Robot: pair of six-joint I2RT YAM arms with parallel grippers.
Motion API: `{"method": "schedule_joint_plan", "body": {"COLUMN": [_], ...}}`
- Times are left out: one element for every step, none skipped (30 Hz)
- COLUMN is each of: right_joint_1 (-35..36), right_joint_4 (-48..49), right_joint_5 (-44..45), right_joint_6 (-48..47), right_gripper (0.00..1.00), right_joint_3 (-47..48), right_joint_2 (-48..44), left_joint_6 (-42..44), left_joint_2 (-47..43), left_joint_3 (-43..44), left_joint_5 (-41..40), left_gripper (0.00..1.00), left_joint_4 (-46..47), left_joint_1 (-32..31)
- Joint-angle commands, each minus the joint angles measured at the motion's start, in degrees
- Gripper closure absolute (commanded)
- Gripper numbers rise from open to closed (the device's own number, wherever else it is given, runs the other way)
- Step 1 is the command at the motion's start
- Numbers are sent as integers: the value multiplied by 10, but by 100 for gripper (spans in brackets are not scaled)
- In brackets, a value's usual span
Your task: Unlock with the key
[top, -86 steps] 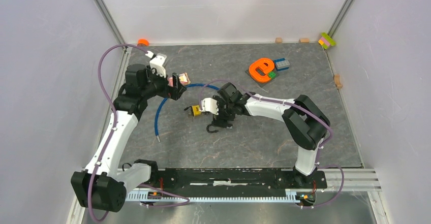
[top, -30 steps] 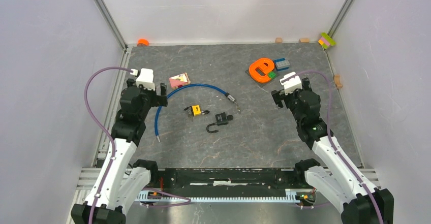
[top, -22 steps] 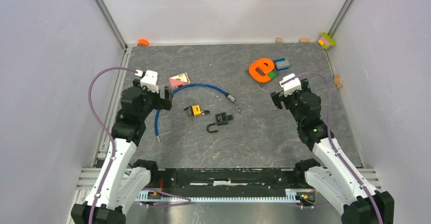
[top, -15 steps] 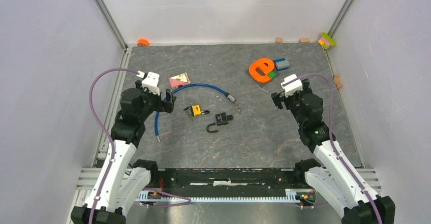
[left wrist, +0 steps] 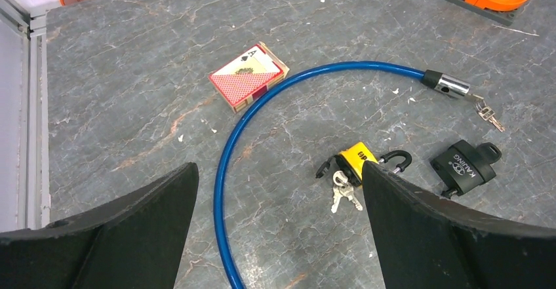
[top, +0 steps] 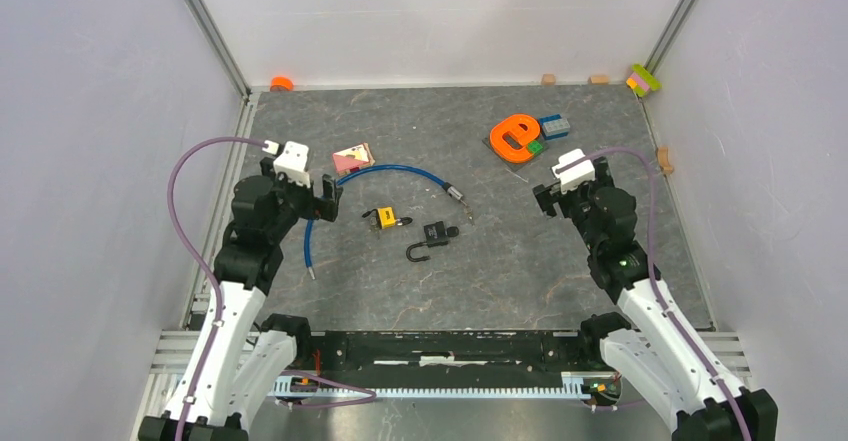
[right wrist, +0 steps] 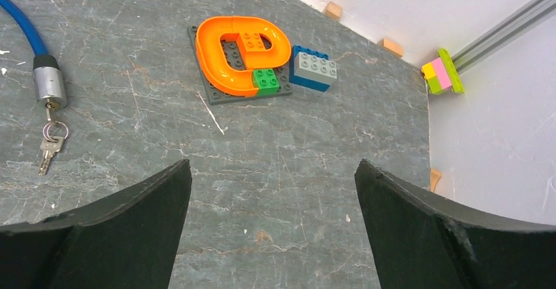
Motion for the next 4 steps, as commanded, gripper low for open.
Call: {"method": "schedule_joint_plan", "body": {"right_joint_1": [-2, -1, -1, -1], "right_joint_4": [21, 22, 22, 22], "right_joint_5": [7, 9, 9, 9], "right_joint_6": [-4, -4, -4, -4], "right_gripper": [2, 2, 2, 2], "right_joint_3": [-1, -1, -1, 0], "right_joint_2": [2, 2, 1, 0], "left_joint_6": [-2, -2, -2, -1], "left_joint_2": [4, 7, 9, 10], "left_joint_3": [22, 22, 21, 20], "left_joint_5": [-8, -8, -7, -3], "left_gripper": [0, 0, 0, 0], "left_joint_4": [9, 9, 9, 9], "left_joint_1": [3, 3, 3, 3]}}
